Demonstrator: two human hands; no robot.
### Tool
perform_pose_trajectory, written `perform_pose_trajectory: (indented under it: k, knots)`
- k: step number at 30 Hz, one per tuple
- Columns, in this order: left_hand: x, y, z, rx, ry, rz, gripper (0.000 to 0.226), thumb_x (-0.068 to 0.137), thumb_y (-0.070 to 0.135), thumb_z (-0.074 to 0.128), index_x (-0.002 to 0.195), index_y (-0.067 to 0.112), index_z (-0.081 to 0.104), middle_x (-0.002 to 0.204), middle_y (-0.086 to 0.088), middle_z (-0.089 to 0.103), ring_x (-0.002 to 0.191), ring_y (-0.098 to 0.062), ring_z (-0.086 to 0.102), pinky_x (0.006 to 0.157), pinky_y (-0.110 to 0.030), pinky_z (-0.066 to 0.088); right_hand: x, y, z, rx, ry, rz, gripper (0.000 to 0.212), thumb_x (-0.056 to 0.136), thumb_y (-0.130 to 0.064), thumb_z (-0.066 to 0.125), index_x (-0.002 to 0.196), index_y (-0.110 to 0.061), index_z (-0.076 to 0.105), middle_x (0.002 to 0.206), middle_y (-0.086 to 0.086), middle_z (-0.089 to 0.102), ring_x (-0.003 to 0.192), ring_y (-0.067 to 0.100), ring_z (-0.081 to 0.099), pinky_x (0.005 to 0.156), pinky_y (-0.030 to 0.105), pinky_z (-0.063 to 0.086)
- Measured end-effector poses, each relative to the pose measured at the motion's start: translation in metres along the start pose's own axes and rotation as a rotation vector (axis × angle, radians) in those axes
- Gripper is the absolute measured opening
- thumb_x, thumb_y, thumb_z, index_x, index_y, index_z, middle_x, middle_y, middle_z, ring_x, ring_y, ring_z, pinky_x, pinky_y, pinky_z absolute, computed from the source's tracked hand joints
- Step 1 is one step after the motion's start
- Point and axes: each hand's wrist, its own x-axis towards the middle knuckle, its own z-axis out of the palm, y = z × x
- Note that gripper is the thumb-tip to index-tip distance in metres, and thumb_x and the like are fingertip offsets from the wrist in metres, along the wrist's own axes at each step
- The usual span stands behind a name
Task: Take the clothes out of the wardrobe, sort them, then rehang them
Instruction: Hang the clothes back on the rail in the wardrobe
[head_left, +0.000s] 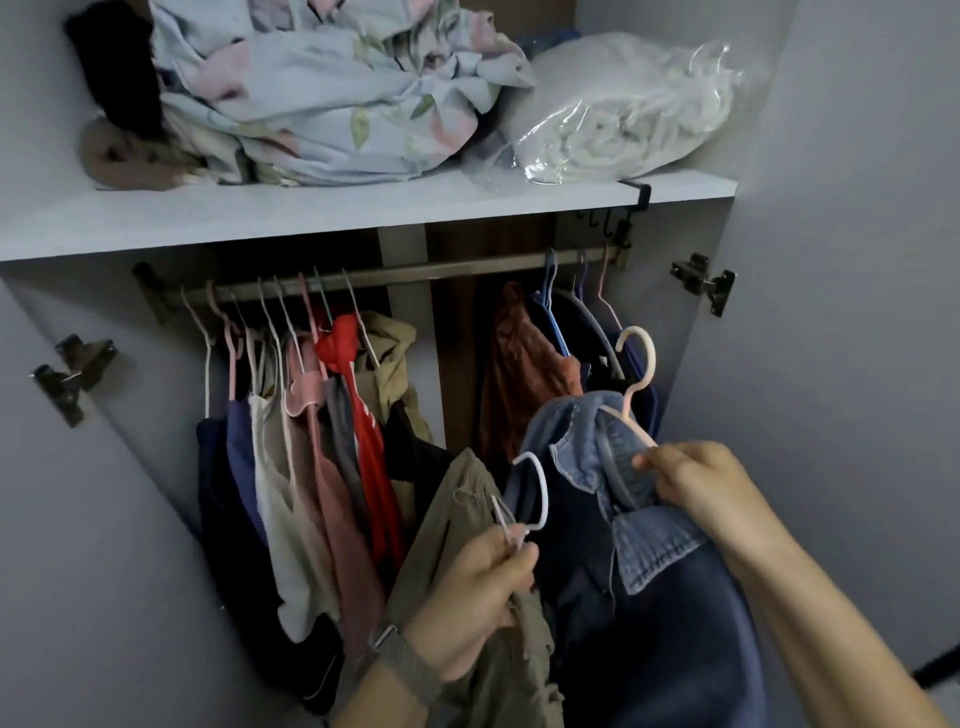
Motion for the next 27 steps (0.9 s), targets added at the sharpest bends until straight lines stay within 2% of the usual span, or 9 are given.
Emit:
perform_pose_trajectory:
  k: [3,8,11,14,16,18,20,23,27]
  knots:
    - [0.038,0.016,0.006,-0.021,0.048,0.056,0.014,0.097,0.015,0.046,0.108,0.019,0.054,0.067,0.004,0.040,0.060,-0.005,0.041,0.060,-0.022,0.034,0.042,-0.005,-0.003,-0.014,-0.042,-0.025,0.031,0.089,-0.007,0.054,0.058,-0.013,0.057,0.036,-0.011,0.032,0.033,0.005,0.025,0.040,0.021,0.023]
    - [0.106,0.060,0.007,-0.029,0.138,0.192,0.012,0.095,0.021,0.047,0.091,0.011,0.054,0.065,0.006,0.039,0.058,-0.006,0.037,0.059,-0.020,0.032,0.102,-0.003,0.009,-0.018,-0.134,-0.035,0.036,0.088,-0.008,0.056,0.053,-0.014,0.055,0.038,-0.010,0.035,0.035,0.005,0.028,0.048,0.026,0.024]
    - [0.148,0.090,-0.014,0.025,0.307,0.264,0.025,0.100,0.025,0.039,0.081,0.009,0.044,0.058,0.005,0.034,0.052,-0.007,0.032,0.054,-0.021,0.028,0.128,-0.002,0.021,-0.007,-0.209,-0.058,0.034,0.089,-0.009,0.056,0.057,-0.014,0.052,0.040,-0.007,0.032,0.037,0.007,0.026,0.040,0.019,0.024]
    - [0.185,0.116,-0.045,0.020,0.512,0.266,0.031,0.101,0.024,0.035,0.077,0.010,0.049,0.060,0.002,0.037,0.042,-0.003,0.034,0.044,-0.014,0.029,0.153,-0.005,0.028,0.017,-0.268,-0.062,0.037,0.091,-0.008,0.054,0.056,-0.014,0.046,0.041,-0.008,0.031,0.036,0.006,0.025,0.037,0.018,0.022]
    - [0.204,0.132,-0.063,0.021,0.557,0.238,0.029,0.101,0.023,0.036,0.080,0.012,0.054,0.061,0.002,0.042,0.040,0.000,0.038,0.040,-0.012,0.031,0.168,-0.008,0.033,0.025,-0.286,-0.057,0.035,0.092,-0.007,0.053,0.058,-0.012,0.047,0.040,-0.010,0.031,0.036,0.004,0.026,0.038,0.017,0.024]
    - [0.221,0.146,-0.077,0.048,0.562,0.223,0.029,0.101,0.021,0.037,0.081,0.013,0.055,0.059,0.003,0.045,0.037,0.002,0.041,0.039,-0.010,0.032,0.182,-0.010,0.039,0.021,-0.278,-0.069,0.036,0.092,-0.008,0.054,0.057,-0.011,0.045,0.037,-0.012,0.036,0.040,0.000,0.035,0.045,0.018,0.028]
    - [0.238,0.157,-0.090,0.054,0.570,0.246,0.032,0.101,0.017,0.036,0.074,0.012,0.053,0.054,0.004,0.046,0.034,0.003,0.041,0.037,-0.010,0.030,0.195,-0.013,0.046,0.011,-0.260,-0.092,0.039,0.091,-0.008,0.056,0.054,-0.011,0.044,0.037,-0.014,0.041,0.053,-0.002,0.048,0.052,0.019,0.033]
    - [0.265,0.167,-0.114,0.097,0.607,0.264,0.035,0.100,0.003,0.032,0.068,0.010,0.045,0.058,-0.003,0.038,0.030,0.003,0.037,0.034,-0.011,0.026,0.204,-0.019,0.059,0.020,-0.247,-0.086,0.038,0.092,-0.008,0.054,0.055,-0.010,0.045,0.037,-0.012,0.032,0.037,0.005,0.033,0.041,0.017,0.027]
    - [0.299,0.166,-0.151,0.230,0.678,0.215,0.036,0.100,0.010,0.036,0.065,0.010,0.042,0.057,-0.006,0.036,0.026,0.001,0.036,0.031,-0.013,0.026,0.212,-0.023,0.077,0.002,-0.232,-0.101,0.047,0.092,-0.010,0.055,0.050,-0.018,0.037,0.037,-0.011,0.030,0.033,0.004,0.025,0.039,0.019,0.024]
